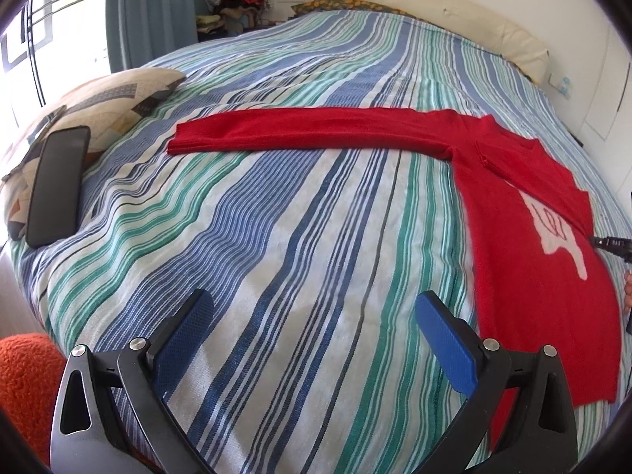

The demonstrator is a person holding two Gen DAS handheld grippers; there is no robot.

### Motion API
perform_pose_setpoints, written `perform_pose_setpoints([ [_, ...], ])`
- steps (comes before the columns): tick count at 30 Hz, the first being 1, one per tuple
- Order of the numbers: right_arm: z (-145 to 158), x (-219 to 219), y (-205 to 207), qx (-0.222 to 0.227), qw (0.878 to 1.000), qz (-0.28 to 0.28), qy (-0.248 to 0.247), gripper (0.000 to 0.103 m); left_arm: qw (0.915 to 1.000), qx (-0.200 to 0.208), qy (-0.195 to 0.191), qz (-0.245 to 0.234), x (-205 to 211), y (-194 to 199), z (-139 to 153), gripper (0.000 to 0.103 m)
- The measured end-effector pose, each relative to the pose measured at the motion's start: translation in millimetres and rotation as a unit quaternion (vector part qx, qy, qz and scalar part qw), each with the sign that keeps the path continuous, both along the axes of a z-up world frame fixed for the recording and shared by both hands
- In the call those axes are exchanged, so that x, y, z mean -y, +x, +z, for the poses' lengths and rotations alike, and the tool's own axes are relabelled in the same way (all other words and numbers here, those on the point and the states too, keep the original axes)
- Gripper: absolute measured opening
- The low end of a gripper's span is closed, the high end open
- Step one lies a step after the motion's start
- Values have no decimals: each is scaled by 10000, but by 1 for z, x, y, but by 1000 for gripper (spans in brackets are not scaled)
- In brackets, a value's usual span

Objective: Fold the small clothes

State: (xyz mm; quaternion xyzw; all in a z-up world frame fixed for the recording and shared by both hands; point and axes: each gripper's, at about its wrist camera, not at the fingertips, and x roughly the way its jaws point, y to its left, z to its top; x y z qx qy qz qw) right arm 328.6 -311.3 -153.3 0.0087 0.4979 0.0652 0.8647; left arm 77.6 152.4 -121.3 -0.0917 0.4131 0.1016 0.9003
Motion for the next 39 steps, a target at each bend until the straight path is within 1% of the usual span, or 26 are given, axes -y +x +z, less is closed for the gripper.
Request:
perform_pose_setpoints([
  [1, 1, 7, -2, 83, 9999, -101, 65, 0, 10000, -10, -32, -17, 0, 0, -1, 102],
  [3, 13, 7, -4, 151, 9997, -167, 97, 0, 9999, -53, -111, -73, 1, 3, -3, 102],
  [6, 38, -11, -8, 372, 9991, 181, 121, 4, 9998, -64, -103, -128, 4, 6, -3, 102],
  [8, 46, -19, -7, 464, 9982, 321, 185, 4, 9998, -68, -46, -154, 5, 6, -2, 102],
  [9, 44, -19, -6, 447, 9984, 289, 181, 5, 9998, -97, -18, -174, 6, 6, -3, 102],
  [10, 38, -17, -4, 360, 9991, 196, 146, 8, 9997, -139, 22, -180, 6, 6, -5, 102],
  [11, 25, -13, 0, 167, 9998, 51, 48, 11, 9997, -181, 61, -177, 6, 6, -6, 102],
  [12, 11, -6, 2, -93, 9999, -122, -50, 10, 9995, -230, 84, -177, 5, 6, -8, 102],
  [13, 4, 3, 0, -157, 9995, -238, 102, 7, 9995, -265, 89, -169, 5, 6, -9, 102],
  [14, 6, 10, -4, -25, 9989, -355, 293, 7, 9995, -278, 72, -160, 4, 6, -9, 102],
  [15, 11, 15, -10, 54, 9981, -529, 316, 12, 9995, -275, 39, -164, 3, 5, -9, 102],
  [16, 16, 17, -17, 75, 9972, -715, 214, 26, 9995, -258, 12, -182, 4, 5, -8, 102],
  [17, 22, 18, -25, 113, 9967, -776, 187, 29, 9995, -229, 7, -211, 5, 5, -7, 102],
  [19, 37, 15, -49, 286, 9973, -645, 226, 29, 9994, -181, 58, -296, 9, 3, -4, 102],
  [23, 59, -6, -111, 514, 9984, -100, 233, 29, 9980, -134, 263, -557, 24, -2, -3, 102],
  [27, 62, -37, -185, 605, 9967, 350, 403, 29, 9954, -181, 514, -787, 38, -6, -7, 102],
  [29, 56, -50, -221, 630, 9957, 475, 491, 34, 9943, -293, 578, -841, 41, -5, -13, 102],
  [30, 52, -56, -238, 634, 9955, 507, 489, 40, 9938, -372, 600, -854, 42, -4, -17, 102],
  [31, 45, -61, -252, 620, 9957, 509, 469, 42, 9933, -462, 615, -858, 43, -3, -21, 102],
  [32, 35, -63, -267, 566, 9963, 453, 462, 43, 9930, -528, 635, -850, 44, -2, -24, 102],
  [34, 15, -63, -285, 310, 9982, 252, 443, 43, 9924, -531, 717, -845, 46, -4, -27, 102],
  [35, 11, -60, -293, 271, 9987, 143, 412, 43, 9921, -518, 756, -855, 47, -5, -26, 102],
  [37, 19, -58, -301, 425, 9981, -1, 449, 43, 9917, -519, 776, -889, 49, -6, -27, 102],
  [38, 27, -56, -303, 621, 9970, -25, 452, 43, 9915, -527, 779, -896, 50, -6, -28, 102],
  [39, 35, -54, -304, 816, 9959, -40, 387, 45, 9914, -533, 787, -898, 50, -7, -29, 102],
])
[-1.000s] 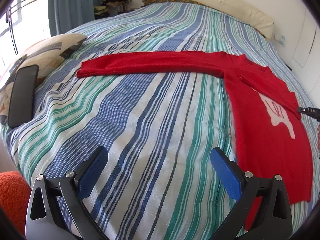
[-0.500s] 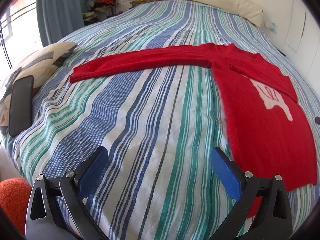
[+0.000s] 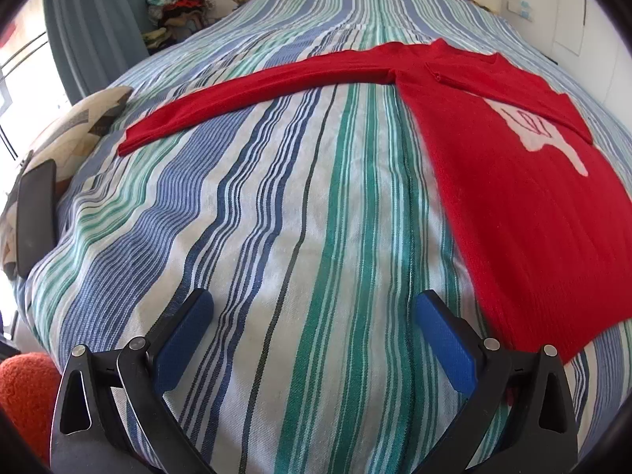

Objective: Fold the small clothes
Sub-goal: 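Withdraw the right gripper from the folded sleeve, then grasp the extended sleeve cuff with the left gripper and fold it across the body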

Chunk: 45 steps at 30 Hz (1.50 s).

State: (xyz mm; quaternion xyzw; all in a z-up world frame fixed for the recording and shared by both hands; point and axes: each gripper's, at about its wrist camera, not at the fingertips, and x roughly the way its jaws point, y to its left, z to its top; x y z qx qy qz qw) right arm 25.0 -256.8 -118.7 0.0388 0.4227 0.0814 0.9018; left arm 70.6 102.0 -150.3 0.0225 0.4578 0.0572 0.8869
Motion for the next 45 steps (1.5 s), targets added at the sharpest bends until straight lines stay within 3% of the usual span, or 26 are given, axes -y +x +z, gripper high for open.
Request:
perform_pose_setpoints([
  [3, 12, 3, -4, 361, 9991, -154, -166, 50, 10000, -3, -18, -13, 0, -2, -1, 102],
  [11, 11, 5, -2, 326, 9992, -202, -75, 50, 9999, -76, -141, -30, -3, -2, 2, 102],
  [15, 12, -6, -3, 382, 9991, -34, -164, 50, 9975, -78, -702, -6, -19, 4, 18, 102],
  [18, 11, -14, -3, 424, 9989, 89, -204, 50, 9924, 22, -1194, 290, -50, 25, 33, 102],
  [21, 10, -21, -2, 429, 9985, 216, -248, 50, 9808, 108, -1777, 796, -100, 58, 44, 102],
  [24, 8, -26, -1, 424, 9982, 310, -303, 50, 9642, -20, -2256, 1395, -156, 91, 33, 102],
  [28, 6, -26, 1, 410, 9983, 298, -300, 50, 9325, -135, -2779, 2305, -215, 109, -1, 101],
  [30, 6, -25, 2, 400, 9985, 250, -284, 50, 9235, 54, -2879, 2534, -231, 113, -6, 100],
  [34, 3, -25, 6, 340, 9989, 201, -271, 50, 9153, 370, -2827, 2846, -245, 129, -6, 97],
  [36, 0, -25, 8, 291, 9990, 207, -282, 50, 9150, 451, -2690, 2974, -247, 138, -5, 86],
  [37, -1, -26, 10, 264, 9990, 215, -287, 50, 9163, 464, -2598, 3014, -249, 143, -4, 68],
  [38, -3, -26, 11, 239, 9991, 223, -286, 50, 9194, 456, -2484, 3015, -248, 147, -2, 42],
  [40, -4, -27, 12, 221, 9991, 223, -275, 50, 9289, 394, -2334, 2848, -246, 157, 7, 11],
  [45, 1, -24, 11, 340, 9991, 214, -138, 50, 9647, 724, -1497, 2041, -192, 200, 81, 10],
])
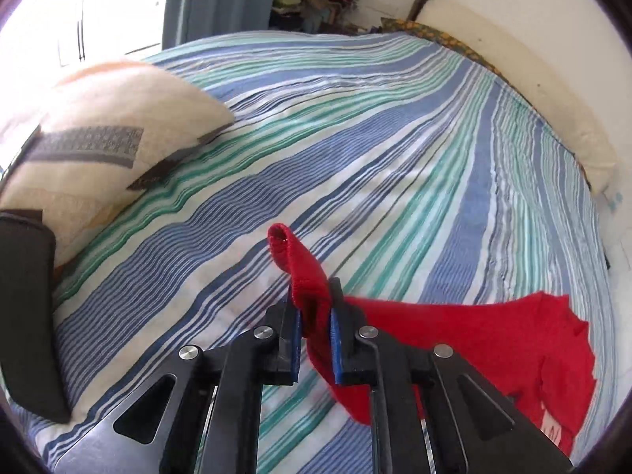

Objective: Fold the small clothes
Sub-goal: 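Grasp the extended sleeve cuff with the left gripper and fold it across the body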

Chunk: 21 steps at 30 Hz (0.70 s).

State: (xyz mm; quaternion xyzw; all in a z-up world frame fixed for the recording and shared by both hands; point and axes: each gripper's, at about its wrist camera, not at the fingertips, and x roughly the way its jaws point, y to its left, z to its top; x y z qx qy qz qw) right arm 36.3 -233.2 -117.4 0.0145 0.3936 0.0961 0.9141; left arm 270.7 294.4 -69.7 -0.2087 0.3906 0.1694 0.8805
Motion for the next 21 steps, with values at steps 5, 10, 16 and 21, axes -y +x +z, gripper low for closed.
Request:
perform_pose_setpoints([
  [5, 6, 7, 1, 96, 9998, 17, 179, 50, 9819, 714, 596, -1647, 140, 56, 99, 10],
  [10, 15, 18, -2, 222, 9992, -82, 334, 50, 9321, 1218, 554, -3366, 307, 73, 149, 11],
  [16, 22, 37, -3, 321, 9979, -297, 467, 50, 8836, 687, 832, -4557, 430, 54, 93, 84],
  [21, 26, 56, -4, 370, 9955, -502, 713, 50, 9071, 241, 762, -4134, 368, 47, 41, 80],
])
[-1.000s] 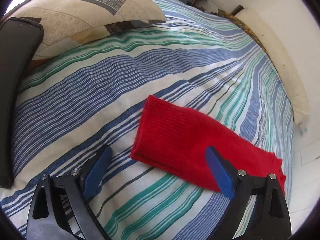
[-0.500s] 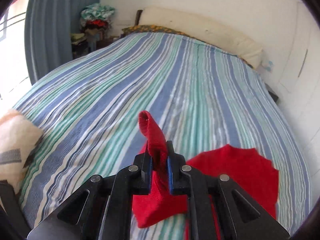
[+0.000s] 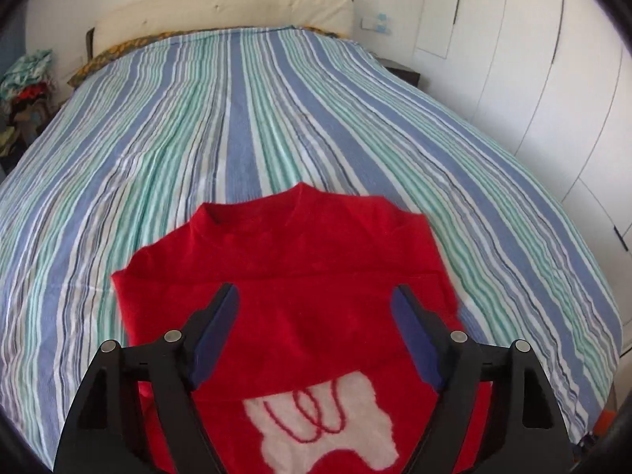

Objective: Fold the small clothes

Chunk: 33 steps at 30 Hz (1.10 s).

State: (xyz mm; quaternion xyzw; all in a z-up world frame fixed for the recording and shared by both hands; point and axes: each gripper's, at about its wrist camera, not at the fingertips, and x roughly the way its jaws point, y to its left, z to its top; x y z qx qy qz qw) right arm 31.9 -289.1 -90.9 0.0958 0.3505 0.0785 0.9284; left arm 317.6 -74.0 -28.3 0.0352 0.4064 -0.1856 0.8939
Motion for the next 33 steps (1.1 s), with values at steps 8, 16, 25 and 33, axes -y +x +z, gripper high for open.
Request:
perform_pose_setpoints([
  [8, -1, 18, 4, -53, 9995, -143, 292, 50, 9935, -18, 1069, 381, -113, -32, -46, 77],
  [16, -10, 15, 12, -240, 9992, -161, 258, 51, 9729, 265, 2280, 294, -73, -24, -116, 78],
  [25, -13, 10, 16, -269, 9994, -183, 137, 51, 9830, 135, 1422, 1151, -109, -24, -125, 7],
  [33, -14, 8, 19, -270, 9994, -48, 222, 51, 9948, -254, 304, 941, -152, -34, -86, 63],
])
